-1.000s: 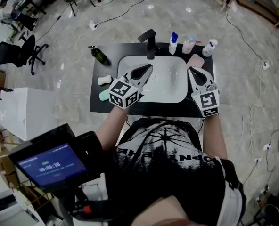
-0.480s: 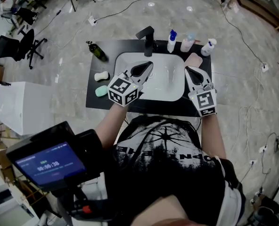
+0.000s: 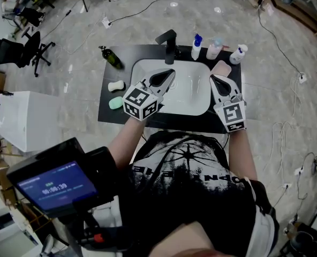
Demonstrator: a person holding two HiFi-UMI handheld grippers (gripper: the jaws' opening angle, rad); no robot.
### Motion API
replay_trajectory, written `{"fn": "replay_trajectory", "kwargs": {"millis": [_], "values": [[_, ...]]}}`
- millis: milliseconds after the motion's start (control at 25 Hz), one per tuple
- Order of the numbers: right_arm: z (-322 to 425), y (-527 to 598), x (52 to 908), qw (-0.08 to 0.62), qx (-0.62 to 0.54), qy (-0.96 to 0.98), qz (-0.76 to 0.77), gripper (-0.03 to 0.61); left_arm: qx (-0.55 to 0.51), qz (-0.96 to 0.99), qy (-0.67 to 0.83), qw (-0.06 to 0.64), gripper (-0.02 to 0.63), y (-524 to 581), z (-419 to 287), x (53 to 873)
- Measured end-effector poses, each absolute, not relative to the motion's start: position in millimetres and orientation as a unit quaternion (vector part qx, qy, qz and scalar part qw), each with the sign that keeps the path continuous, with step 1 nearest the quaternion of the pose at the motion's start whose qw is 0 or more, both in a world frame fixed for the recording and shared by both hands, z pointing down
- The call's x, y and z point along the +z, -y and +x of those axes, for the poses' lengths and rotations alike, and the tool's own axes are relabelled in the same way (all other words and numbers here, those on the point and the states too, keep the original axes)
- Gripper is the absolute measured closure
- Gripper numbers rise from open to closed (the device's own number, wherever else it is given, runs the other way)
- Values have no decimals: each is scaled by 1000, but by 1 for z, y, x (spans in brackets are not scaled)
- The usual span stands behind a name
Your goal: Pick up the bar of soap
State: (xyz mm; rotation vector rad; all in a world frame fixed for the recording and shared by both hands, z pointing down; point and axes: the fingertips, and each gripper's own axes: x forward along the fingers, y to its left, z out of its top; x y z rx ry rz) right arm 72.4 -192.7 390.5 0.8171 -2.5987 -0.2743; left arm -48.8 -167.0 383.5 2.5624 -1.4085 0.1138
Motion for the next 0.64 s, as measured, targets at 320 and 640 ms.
{"fn": "replay_trajectory", "kwargs": {"millis": [320, 640], "values": [[70, 195, 390, 197, -97, 931, 291, 566, 39, 870, 480, 109, 601, 168, -50, 384], [68, 196, 390, 197, -94, 932, 289, 566, 41, 869, 480, 112, 601, 168, -49, 386]]}}
